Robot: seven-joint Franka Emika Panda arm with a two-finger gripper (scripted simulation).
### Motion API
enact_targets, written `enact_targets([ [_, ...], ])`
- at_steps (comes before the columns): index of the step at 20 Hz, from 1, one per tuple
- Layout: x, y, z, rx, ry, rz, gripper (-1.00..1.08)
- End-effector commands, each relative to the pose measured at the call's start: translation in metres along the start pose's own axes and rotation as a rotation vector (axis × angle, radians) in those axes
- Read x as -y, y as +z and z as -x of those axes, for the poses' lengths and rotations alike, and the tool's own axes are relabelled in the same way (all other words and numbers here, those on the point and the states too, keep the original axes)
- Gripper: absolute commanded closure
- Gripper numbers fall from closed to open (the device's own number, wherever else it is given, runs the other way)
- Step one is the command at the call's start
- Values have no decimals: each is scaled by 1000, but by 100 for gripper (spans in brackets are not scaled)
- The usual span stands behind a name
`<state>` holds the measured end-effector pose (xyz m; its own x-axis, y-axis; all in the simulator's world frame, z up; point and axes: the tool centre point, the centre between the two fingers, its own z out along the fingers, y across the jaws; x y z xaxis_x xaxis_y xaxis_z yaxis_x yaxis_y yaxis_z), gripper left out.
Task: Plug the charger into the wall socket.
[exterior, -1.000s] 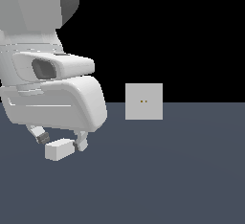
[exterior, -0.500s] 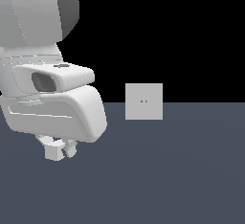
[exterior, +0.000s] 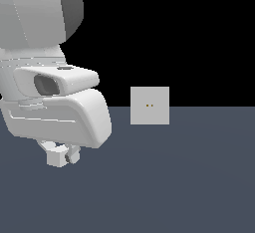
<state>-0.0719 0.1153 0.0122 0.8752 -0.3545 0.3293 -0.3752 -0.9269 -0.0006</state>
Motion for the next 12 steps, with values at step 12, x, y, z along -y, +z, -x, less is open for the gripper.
enact_targets([
  [12, -37, -14, -22, -3, -76, -26, 108],
])
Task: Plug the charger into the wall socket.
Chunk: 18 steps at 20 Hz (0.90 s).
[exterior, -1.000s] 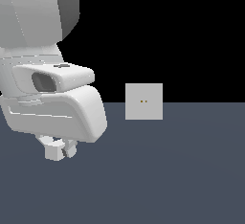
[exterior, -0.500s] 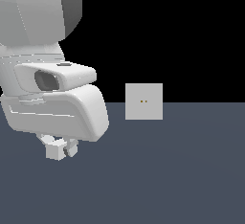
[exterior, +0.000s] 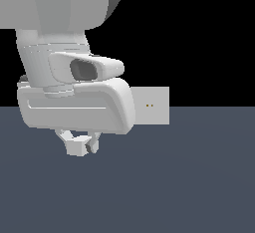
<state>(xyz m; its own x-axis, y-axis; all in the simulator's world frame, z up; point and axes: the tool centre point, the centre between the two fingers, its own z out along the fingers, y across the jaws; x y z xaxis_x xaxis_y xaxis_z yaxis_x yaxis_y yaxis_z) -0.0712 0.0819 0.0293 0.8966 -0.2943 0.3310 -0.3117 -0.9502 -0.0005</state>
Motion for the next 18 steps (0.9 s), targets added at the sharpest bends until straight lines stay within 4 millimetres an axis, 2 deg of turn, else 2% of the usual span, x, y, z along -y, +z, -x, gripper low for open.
enact_targets([
  [1, -11, -4, -6, -2, -21, -7, 108],
  [9, -46, -18, -30, -4, -94, -32, 108],
  [18, -77, -29, -53, -5, -160, -54, 108],
])
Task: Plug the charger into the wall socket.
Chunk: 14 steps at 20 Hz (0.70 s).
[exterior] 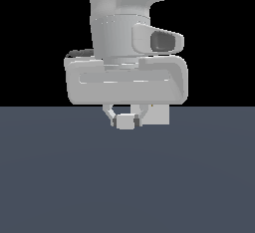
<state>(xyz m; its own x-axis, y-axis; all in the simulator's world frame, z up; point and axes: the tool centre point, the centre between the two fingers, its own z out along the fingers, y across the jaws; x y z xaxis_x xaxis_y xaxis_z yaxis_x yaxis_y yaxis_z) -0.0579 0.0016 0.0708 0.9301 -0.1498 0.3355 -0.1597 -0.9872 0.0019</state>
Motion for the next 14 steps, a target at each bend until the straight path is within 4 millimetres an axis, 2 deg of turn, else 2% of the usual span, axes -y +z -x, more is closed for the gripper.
enact_targets([
  [1, -8, -3, -5, 0, -18, -6, 108],
  [14, -43, -15, -29, 3, -90, -33, 108],
])
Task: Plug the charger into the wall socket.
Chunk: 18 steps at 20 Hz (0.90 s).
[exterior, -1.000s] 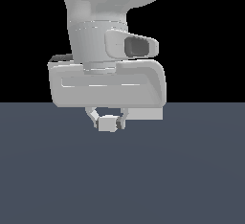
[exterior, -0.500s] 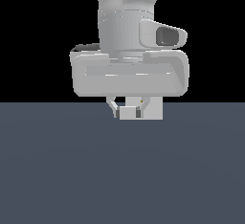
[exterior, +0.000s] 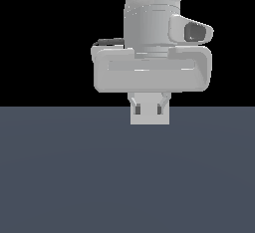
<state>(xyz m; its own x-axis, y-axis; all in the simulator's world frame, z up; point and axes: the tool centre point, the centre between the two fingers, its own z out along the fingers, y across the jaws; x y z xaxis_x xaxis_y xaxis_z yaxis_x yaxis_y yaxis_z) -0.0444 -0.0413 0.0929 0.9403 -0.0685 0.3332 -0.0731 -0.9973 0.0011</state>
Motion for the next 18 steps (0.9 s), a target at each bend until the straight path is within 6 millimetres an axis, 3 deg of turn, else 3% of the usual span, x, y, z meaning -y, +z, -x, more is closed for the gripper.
enact_targets([
  [1, -5, -2, -3, 1, -12, -5, 108],
  [18, -14, -4, -10, 4, -30, -12, 108],
])
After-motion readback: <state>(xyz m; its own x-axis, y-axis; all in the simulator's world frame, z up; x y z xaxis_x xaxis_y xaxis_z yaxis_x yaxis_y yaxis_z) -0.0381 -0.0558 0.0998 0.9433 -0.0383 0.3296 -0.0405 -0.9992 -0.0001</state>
